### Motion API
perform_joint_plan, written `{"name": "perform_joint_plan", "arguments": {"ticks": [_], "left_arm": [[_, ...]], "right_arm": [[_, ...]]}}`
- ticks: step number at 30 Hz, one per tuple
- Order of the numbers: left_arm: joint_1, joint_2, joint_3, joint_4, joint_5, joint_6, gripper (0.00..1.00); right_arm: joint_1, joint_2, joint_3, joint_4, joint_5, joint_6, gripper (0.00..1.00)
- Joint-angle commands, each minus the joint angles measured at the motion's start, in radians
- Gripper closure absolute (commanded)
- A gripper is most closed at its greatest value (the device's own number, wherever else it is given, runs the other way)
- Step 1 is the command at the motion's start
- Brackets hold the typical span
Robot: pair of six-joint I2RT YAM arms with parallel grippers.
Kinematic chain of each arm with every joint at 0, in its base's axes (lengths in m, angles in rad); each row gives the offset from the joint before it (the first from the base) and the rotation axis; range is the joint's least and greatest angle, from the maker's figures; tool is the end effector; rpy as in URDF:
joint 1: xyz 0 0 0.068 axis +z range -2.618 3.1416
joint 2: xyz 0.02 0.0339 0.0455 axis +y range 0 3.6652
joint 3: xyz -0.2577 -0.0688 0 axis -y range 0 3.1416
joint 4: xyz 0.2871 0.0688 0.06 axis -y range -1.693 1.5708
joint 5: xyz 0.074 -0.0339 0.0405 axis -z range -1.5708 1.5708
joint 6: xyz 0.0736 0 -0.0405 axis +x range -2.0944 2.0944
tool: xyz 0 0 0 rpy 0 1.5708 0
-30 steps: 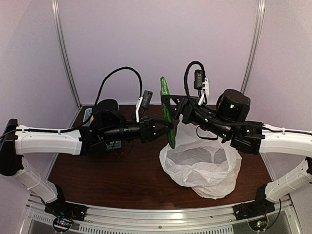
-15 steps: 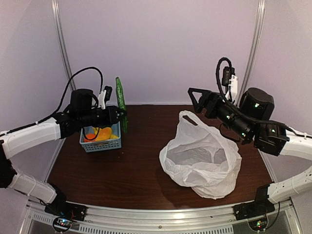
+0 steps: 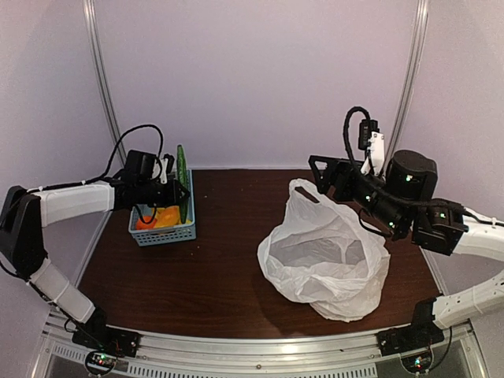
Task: Untie the knot of the plastic bag and take out the fruit
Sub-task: Place the fake fruit in the bin.
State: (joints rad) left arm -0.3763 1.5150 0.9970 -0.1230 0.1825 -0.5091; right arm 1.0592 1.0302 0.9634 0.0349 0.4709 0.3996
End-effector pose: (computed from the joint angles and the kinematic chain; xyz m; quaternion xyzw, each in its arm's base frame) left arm 0.3691 -0.1602 0.1932 -0.0183 0.8909 -0.2649 0.3685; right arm 0.1845 0.2604 0.3707 -0.0726 0.7134 0.3259 0.6161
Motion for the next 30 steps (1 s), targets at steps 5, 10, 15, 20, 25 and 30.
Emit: {"name": "perform_joint_plan", "arguments": {"ticks": [5, 10, 15, 20, 25, 30], "left_arm": [[0.024, 0.06, 0.041, 0.029, -0.066, -0.004, 0.92], [0.037, 0.096, 0.044, 0.037, -0.025, -0.02, 0.87], [0.059, 0.138, 0.049, 0.033, 0.028, -0.041, 0.82], [0.07, 0.144, 0.041, 0.052, 0.066, -0.048, 0.71], [0.07, 0.135, 0.051, 0.038, 0.058, -0.042, 0.54], [0.07, 0.117, 0.049, 0.026, 0.047, -0.034, 0.48]], "right_arm": [[0.001, -0.041, -0.029, -0.029, 0.052, 0.007, 0.08], [0.001, -0.03, -0.026, -0.027, 0.048, 0.009, 0.08], [0.001, -0.025, -0.021, -0.051, 0.046, 0.012, 0.08], [0.002, -0.034, -0.021, -0.068, 0.052, 0.014, 0.08], [0.001, -0.043, -0.023, -0.076, 0.062, 0.017, 0.08], [0.001, -0.045, -0.008, -0.106, 0.072, 0.013, 0.08]]}}
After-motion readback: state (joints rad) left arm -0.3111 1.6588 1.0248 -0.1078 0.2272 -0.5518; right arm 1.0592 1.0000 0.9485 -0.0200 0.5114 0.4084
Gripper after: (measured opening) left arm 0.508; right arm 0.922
